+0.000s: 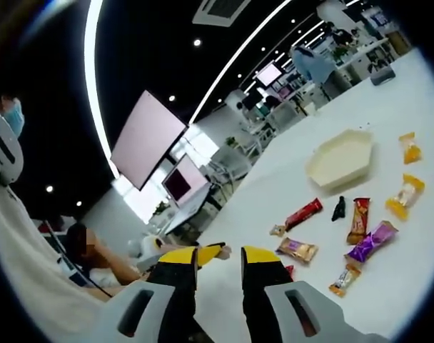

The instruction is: Place the target food into the container with the food tongs after gripping and lifting it, then release it inside without dropping or visibly crushing the food.

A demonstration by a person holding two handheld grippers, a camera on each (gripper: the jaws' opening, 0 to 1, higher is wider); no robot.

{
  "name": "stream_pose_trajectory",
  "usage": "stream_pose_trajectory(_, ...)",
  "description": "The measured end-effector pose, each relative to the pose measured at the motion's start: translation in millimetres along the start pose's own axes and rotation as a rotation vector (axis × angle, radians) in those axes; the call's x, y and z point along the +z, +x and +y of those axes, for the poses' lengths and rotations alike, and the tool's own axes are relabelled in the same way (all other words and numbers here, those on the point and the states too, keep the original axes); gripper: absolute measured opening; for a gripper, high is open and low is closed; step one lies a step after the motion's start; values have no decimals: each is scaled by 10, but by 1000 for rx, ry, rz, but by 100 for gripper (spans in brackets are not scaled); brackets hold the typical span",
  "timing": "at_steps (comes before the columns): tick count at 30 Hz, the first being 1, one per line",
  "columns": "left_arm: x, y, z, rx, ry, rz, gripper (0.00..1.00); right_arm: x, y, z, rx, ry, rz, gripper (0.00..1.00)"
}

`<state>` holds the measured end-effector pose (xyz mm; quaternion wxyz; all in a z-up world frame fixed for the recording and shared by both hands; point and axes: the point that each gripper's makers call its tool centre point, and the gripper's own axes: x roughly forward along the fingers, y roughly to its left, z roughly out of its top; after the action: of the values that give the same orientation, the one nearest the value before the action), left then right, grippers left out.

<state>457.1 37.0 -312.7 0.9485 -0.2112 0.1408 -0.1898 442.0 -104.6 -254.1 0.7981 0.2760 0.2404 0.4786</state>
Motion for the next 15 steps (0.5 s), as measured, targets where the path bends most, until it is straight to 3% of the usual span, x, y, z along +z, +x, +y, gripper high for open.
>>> stream_pose_trajectory(15, -7, 20, 38, 17, 38, -6, 25, 8, -19, -7, -13, -7, -6, 24)
